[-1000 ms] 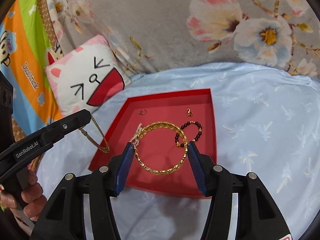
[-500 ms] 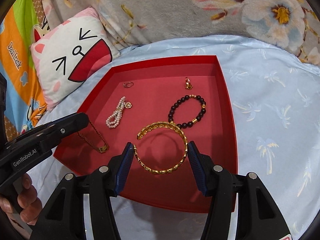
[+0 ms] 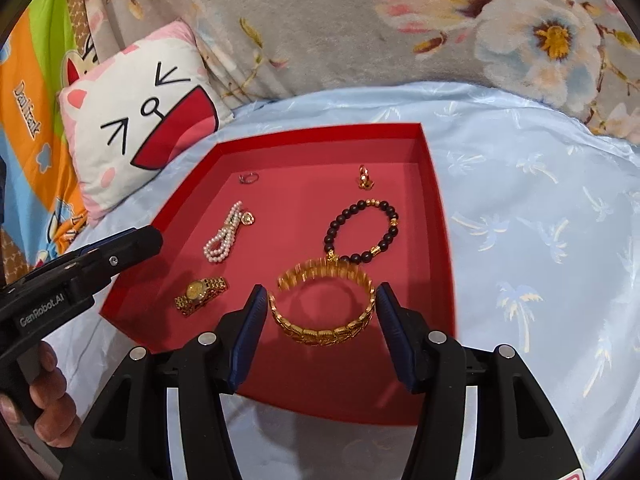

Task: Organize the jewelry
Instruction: 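Withdraw both tools from the box toward the gold chains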

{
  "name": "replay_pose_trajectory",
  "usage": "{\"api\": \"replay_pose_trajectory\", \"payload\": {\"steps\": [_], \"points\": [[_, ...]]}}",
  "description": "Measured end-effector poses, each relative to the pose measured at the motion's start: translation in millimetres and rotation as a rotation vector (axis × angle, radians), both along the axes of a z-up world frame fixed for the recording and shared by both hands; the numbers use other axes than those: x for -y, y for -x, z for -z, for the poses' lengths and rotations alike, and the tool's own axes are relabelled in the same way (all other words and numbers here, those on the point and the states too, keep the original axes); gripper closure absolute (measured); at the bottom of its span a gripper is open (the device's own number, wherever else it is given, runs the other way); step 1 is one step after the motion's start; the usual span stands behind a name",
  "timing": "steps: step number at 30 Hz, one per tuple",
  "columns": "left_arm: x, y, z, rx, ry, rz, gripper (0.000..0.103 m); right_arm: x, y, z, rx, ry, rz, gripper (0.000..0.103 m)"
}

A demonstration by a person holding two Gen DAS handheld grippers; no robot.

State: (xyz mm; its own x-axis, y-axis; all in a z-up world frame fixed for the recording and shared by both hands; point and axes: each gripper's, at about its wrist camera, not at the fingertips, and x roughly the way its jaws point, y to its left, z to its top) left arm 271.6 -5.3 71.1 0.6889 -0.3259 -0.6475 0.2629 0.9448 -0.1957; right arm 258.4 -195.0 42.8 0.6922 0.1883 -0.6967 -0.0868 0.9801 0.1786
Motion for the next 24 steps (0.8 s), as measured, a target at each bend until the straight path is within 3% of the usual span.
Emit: {"api": "replay_pose_trajectory", "payload": {"steps": [3,7,12,19,24], "points": [[-7.7,7.9,-8.8,0.014,0.022,-0.014,0.068,5.6,15.0,-10.5,0.032,-0.008,0.013,0.041],[-17.3,25.7,-19.4,0.04,0.027,-0.031,0.064,8.2,33.9,-22.4,0.062,0.008,0.024,0.04],[-26.2,59.9,-26.9,0.068,0.016,-0.035,0.062,15.2,80.8,-29.5,0.076,-0.046,0.035,0.04],[-27.5,116.4,-11.6,0.042,0.014,-0.02,0.055,16.3,150.9,-14.2,0.035,-0.079,0.063,0.04],[-30.7,155.5,11.8,-0.014,0.057,-0.019,0.052,20.4,196.1,2.8,-0.007,-0.082,0.089,0.04]]}}
